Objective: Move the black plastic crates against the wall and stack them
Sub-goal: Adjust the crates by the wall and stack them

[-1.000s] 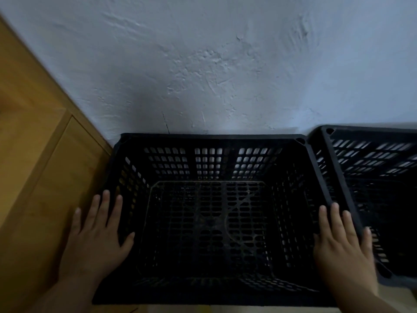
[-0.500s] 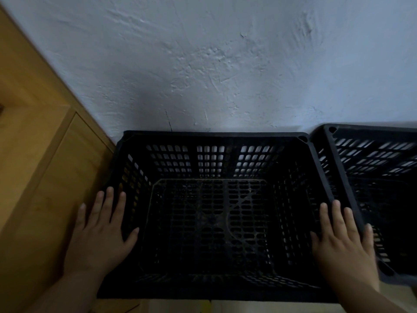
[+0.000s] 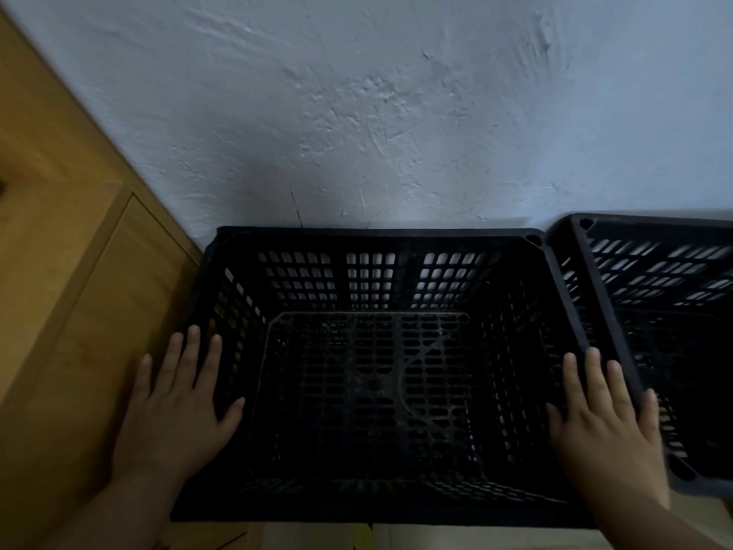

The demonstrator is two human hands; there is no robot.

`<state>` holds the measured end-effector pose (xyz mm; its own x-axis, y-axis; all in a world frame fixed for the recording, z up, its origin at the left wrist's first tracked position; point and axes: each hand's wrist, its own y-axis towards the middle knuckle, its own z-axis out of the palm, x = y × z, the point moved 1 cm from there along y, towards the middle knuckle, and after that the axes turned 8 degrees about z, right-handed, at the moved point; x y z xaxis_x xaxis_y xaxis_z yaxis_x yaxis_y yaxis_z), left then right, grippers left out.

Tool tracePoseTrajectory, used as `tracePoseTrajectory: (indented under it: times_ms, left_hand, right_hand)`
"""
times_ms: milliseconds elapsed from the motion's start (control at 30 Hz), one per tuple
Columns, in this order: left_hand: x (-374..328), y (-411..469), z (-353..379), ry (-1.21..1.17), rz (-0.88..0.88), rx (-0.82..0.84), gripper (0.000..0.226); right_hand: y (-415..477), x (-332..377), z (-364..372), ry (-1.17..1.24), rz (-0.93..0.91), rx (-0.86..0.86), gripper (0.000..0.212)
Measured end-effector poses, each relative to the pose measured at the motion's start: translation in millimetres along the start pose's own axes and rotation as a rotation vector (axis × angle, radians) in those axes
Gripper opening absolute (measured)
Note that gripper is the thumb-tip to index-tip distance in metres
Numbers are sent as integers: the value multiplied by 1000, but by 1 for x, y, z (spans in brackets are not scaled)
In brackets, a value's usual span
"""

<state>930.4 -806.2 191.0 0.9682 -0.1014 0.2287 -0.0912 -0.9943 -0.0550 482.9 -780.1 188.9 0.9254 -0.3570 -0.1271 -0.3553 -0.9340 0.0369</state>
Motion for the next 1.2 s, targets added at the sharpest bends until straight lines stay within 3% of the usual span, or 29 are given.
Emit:
tracePoseTrajectory:
  times_ms: [267,467,767,967,1067,1200]
  left_hand:
    - [-1,-1,-3,-10,21,5,84]
    - [-1,1,-2,25,19,-40,84]
    - [-8,-7,-2,-48,-41,85,80]
    - [-117,14,-67,-20,-120,168,74]
    - [-203,43,-102,-74,-82,18,66]
    - [-320,84,-143,-191,-19,-169,64]
  right_hand:
    - [-1,2,-8,2,18,1,60]
    - [1,5,-16,-21,-1,105,64]
    - [0,3,-21,98,-39,202,64]
    - [23,-18,-47,391,-111,498,68]
    - [66,-76,-65,445,-149,417,66]
    - [141,-196,-56,300,-71,256,67]
